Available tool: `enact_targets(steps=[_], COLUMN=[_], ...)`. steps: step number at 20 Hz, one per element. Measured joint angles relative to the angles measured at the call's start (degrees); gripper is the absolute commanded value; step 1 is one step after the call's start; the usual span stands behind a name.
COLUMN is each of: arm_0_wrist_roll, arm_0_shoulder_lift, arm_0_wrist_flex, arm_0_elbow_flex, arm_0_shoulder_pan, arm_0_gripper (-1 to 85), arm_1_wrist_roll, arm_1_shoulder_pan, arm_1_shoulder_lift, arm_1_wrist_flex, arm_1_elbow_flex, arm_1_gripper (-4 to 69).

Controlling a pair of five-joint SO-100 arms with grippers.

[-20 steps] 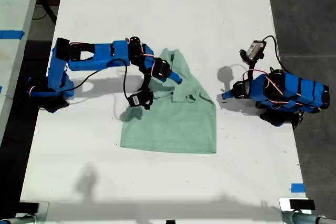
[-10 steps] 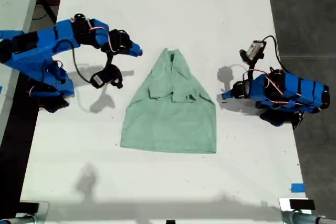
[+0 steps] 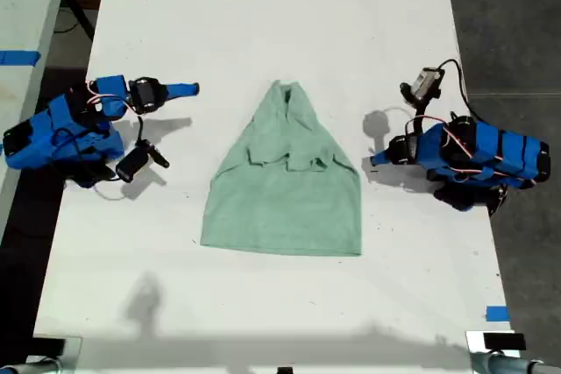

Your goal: Fold t shirt

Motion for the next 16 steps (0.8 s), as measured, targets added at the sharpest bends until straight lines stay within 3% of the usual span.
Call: enact_targets(steps=[2, 5, 16], arm_0_wrist_roll=[-1.3, -4.3, -8.1], arm_0_shoulder_lift=[3.6, 5.1, 5.2], arm_0_wrist_flex=[7.1, 10.9, 13.6], arm_0_elbow_flex=[0.2, 0.2, 0.2], arm_0_shoulder_pan=[-3.2, -4.1, -5.4], arm_0_gripper=[-0.3, -0.3, 1.0], arm_1_wrist_roll=[0.0, 0.0, 0.0], arm_1_shoulder_pan=[-0.1, -0.1, -0.1], arm_1_shoulder_lift=[0.0, 0.0, 0.0], arm_1_wrist_flex=[0.0, 0.0, 0.0], arm_1_elbow_flex=[0.1, 0.1, 0.1], arm_1_gripper=[0.7, 0.7, 0.7])
